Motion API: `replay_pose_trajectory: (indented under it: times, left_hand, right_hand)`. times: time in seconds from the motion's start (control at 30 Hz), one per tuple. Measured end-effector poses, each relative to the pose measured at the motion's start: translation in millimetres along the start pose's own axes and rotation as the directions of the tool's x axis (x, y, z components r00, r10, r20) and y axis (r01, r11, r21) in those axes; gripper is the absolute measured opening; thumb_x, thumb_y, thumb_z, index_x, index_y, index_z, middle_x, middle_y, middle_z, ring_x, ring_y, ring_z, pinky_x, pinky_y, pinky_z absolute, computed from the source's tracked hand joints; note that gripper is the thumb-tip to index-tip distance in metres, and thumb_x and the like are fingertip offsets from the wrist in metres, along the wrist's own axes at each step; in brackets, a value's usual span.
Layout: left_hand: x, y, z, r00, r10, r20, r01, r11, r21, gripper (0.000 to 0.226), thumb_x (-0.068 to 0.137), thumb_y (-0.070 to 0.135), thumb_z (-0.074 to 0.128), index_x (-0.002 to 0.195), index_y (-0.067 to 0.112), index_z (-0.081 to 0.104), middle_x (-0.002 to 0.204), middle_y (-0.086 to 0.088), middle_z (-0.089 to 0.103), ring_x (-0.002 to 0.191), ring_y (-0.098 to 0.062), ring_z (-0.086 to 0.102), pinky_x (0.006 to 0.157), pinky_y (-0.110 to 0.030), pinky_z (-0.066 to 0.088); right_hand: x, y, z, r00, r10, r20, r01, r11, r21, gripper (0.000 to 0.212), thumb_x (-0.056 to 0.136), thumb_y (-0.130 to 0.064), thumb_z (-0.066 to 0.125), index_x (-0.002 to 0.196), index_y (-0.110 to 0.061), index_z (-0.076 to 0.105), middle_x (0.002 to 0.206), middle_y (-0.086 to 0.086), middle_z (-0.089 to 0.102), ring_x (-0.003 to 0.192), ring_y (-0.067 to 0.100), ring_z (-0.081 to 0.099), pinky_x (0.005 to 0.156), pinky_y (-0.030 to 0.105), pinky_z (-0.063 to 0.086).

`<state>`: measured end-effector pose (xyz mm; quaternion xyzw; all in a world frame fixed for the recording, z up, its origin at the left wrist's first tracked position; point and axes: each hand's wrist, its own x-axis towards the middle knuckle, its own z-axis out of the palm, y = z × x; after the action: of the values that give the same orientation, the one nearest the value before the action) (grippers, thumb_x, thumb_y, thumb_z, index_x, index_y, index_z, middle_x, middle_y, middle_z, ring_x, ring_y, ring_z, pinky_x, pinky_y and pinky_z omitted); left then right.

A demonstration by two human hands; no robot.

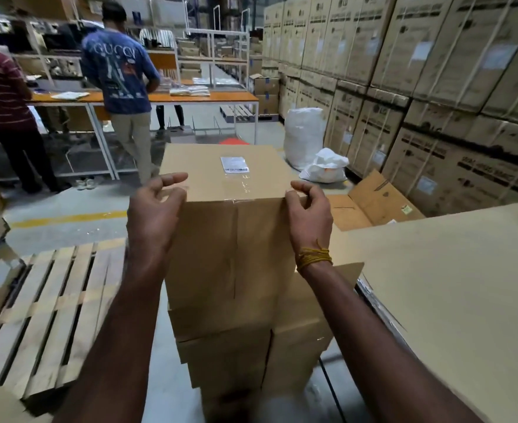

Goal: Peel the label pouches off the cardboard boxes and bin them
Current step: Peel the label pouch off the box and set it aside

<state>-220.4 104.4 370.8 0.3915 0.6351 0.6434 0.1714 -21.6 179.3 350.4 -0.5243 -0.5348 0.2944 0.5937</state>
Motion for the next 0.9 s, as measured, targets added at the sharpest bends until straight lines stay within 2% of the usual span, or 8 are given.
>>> replay_pose_trajectory:
  times: [0.17,0.33,0.43,0.5,0.57,0.63,0.73,0.9]
  left_hand:
    - [-25,47,22,0.982,0.186,-0.026,-0.187,0.982,-0.041,0.028,0.096,0.026,0.058,0.122,0.033,0.068,0.122,0.012,0.064,0.093,0.011,0.059,0.071,-0.018,0.052]
    - [-72,74,89,0.969,0.232,0.079,-0.213,0.957,-0.198,0.024,0.092,0.026,0.06,0.111,0.033,0.072,0.113,0.006,0.072,0.101,-0.014,0.067,0.076,-0.023,0.049]
    - [-123,75,144,0.945,0.217,0.246,-0.142,0.946,-0.29,0.021,0.093,0.023,0.059,0.106,0.033,0.073,0.114,0.009,0.072,0.107,-0.007,0.067,0.088,-0.033,0.055]
    - [-164,73,180,0.906,0.214,0.365,-0.097,0.945,-0.312,0.021,0.091,0.027,0.058,0.101,0.036,0.073,0.116,0.012,0.07,0.113,0.0,0.063,0.097,-0.038,0.052]
    - [-210,72,213,0.859,0.193,0.475,-0.051,0.954,-0.296,0.019,0.093,0.023,0.06,0.098,0.035,0.074,0.122,0.015,0.067,0.114,0.021,0.05,0.095,-0.021,0.045]
    - [-258,73,242,0.802,0.187,0.567,-0.037,0.963,-0.265,0.019,0.095,0.021,0.061,0.097,0.034,0.075,0.128,0.016,0.064,0.121,0.026,0.039,0.092,-0.008,0.038]
    - [-327,75,280,0.689,0.194,0.698,-0.007,0.965,-0.262,0.02,0.095,0.027,0.06,0.096,0.04,0.074,0.136,0.014,0.059,0.134,0.006,0.043,0.098,-0.018,0.044]
    - [-422,91,319,0.537,0.186,0.823,0.002,0.975,-0.221,0.019,0.096,0.031,0.061,0.096,0.045,0.073,0.142,0.02,0.051,0.107,0.023,0.051,0.101,-0.03,0.049]
  right_hand:
    - [8,-31,-52,0.977,-0.158,-0.141,0.166,0.985,0.043,0.016,0.085,-0.039,0.058,0.1,-0.039,0.065,0.112,-0.005,0.064,0.104,0.01,0.059,0.092,0.037,0.053]
    - [5,-32,-145,0.927,-0.165,-0.337,0.165,0.986,-0.028,0.019,0.089,-0.04,0.056,0.106,-0.037,0.062,0.116,0.0,0.06,0.101,0.008,0.057,0.087,0.029,0.053]
    - [-10,-15,-218,0.875,-0.139,-0.463,0.103,0.99,-0.101,0.018,0.094,-0.036,0.058,0.111,-0.032,0.06,0.12,0.0,0.057,0.101,0.008,0.055,0.088,0.025,0.051]
    - [-24,1,-273,0.837,-0.126,-0.532,0.042,0.985,-0.166,0.019,0.094,-0.034,0.059,0.113,-0.031,0.06,0.12,0.001,0.057,0.095,0.003,0.053,0.088,0.027,0.051]
    - [-43,16,-328,0.794,-0.096,-0.6,-0.043,0.976,-0.212,0.02,0.094,-0.03,0.06,0.114,-0.03,0.061,0.119,0.002,0.058,0.09,0.002,0.053,0.089,0.032,0.053]
    - [-64,28,-380,0.739,-0.075,-0.669,-0.122,0.963,-0.242,0.02,0.094,-0.026,0.061,0.114,-0.026,0.063,0.119,0.004,0.059,0.085,0.001,0.052,0.09,0.036,0.053]
    - [-100,42,-450,0.63,-0.051,-0.775,-0.221,0.945,-0.242,0.019,0.093,-0.021,0.063,0.112,-0.023,0.065,0.119,0.007,0.06,0.079,-0.001,0.052,0.091,0.037,0.05]
    - [-147,60,-542,0.493,-0.038,-0.869,-0.312,0.925,-0.217,0.019,0.092,-0.018,0.063,0.11,-0.025,0.065,0.114,0.004,0.058,0.08,-0.001,0.053,0.089,0.035,0.049]
